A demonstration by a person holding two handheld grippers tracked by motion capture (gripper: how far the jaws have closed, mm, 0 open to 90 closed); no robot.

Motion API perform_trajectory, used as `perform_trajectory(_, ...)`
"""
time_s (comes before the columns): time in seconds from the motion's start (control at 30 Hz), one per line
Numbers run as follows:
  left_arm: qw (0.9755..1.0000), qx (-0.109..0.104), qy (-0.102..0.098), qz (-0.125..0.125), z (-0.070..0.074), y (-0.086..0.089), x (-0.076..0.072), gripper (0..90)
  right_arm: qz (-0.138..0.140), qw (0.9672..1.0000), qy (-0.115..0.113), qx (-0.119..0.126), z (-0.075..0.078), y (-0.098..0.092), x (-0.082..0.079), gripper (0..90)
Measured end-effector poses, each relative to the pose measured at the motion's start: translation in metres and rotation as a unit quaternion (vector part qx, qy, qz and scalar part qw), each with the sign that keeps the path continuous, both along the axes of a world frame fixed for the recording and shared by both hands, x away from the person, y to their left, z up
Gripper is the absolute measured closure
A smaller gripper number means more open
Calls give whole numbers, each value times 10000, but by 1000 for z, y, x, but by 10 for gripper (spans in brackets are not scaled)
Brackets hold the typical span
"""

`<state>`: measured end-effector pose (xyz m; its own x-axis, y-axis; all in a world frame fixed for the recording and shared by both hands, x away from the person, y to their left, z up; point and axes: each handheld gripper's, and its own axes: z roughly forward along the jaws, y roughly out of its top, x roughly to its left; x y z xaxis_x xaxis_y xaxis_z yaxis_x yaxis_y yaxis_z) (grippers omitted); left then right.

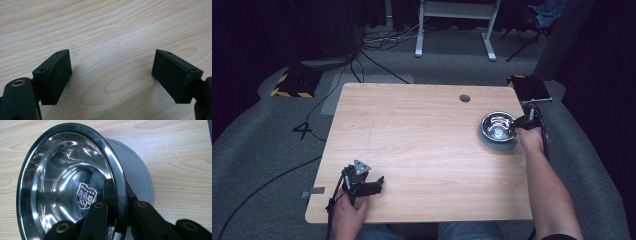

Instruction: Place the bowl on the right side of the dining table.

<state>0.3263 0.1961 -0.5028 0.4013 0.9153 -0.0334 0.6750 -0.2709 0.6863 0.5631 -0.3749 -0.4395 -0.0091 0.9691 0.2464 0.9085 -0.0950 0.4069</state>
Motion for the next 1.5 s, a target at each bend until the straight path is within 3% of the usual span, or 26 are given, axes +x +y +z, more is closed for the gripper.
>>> perform_trajectory(0.53,10000,1,1,-1,0,0,0,166,28,9999,139,56,-3,-3,0,836)
perform_trajectory(0.63,10000,0,1,-2,0,0,0,166,-14,9998,174,-103,-3,-3,0,785)
perform_trajectory(0.77,10000,1,0,0,0,0,0,166,-15,9999,160,25,-4,-6,0,695)
perform_trajectory(0.9,10000,0,0,-1,0,0,0,166,-103,9999,-52,-40,-3,-12,-3,579)
perform_trajectory(1.07,10000,0,0,-1,0,0,0,166,-111,9995,-300,-76,2,-14,-6,513)
perform_trajectory(1.2,10000,-2,1,0,0,0,0,166,-49,9984,-528,-205,9,-14,-9,508)
perform_trajectory(1.27,10000,2,1,-2,0,0,0,166,54,9961,-790,-380,19,-10,-12,506)
perform_trajectory(1.5,10000,-1,1,-2,0,0,0,166,246,9926,-1109,-432,42,-6,-20,509)
